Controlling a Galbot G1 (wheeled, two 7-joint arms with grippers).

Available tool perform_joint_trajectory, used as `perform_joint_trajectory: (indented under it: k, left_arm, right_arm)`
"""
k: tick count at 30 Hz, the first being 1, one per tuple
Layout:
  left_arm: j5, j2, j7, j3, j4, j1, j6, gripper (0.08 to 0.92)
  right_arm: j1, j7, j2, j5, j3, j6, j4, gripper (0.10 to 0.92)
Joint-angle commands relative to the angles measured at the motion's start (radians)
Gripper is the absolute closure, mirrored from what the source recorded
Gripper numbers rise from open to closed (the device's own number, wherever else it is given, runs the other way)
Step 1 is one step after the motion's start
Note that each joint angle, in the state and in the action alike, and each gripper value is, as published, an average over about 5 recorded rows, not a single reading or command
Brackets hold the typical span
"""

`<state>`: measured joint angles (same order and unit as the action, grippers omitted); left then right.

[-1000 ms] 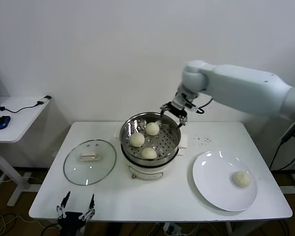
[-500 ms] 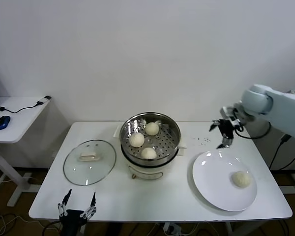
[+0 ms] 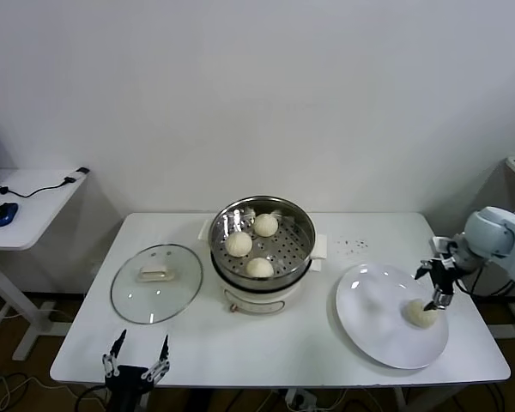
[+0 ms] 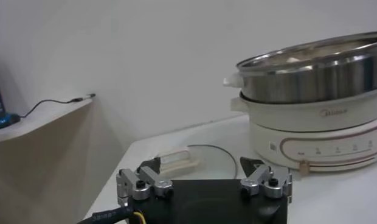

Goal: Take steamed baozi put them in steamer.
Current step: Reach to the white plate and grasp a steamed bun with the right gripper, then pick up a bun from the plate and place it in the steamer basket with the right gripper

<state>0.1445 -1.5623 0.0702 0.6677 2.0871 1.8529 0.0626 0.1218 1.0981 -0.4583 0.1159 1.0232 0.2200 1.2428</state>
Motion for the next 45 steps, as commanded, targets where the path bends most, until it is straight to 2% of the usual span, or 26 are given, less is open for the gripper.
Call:
perform_joint_trajectory:
  k: [1,22,28,33,39,45]
  left_arm:
    - [0.008,-0.001,-0.001,0.002,0.002,0.0,-0.002,0.177]
    - [0.021,-0.002,-0.001,0.0,-0.011,-0.004,-0.001,0.177]
    - [0.028,-0.001,-0.001,0.0,-0.01,-0.006,-0.001,0.177]
    - [0.028,0.0,-0.001,0.001,-0.012,-0.004,0.001,0.177]
    - [0.027,0.001,-0.001,-0.001,-0.014,-0.004,0.002,0.177]
    - [0.022,0.003,-0.001,-0.007,-0.013,-0.003,0.004,0.177]
  right_arm:
    - [-0.155,0.011,-0.025,-0.077,-0.104,0.009,-0.064,0.203]
    - [-0.142,0.014,-0.117,-0.122,-0.088,0.0,-0.146,0.212]
    - [-0.129,0.015,-0.126,-0.112,-0.081,0.0,-0.153,0.335]
    - [-0.114,0.016,-0.113,-0.086,-0.067,0.001,-0.142,0.401]
    - [-0.054,0.015,-0.097,-0.032,-0.042,0.007,-0.122,0.435]
    - [0.284,0.019,-0.151,0.129,0.212,0.013,-0.143,0.44]
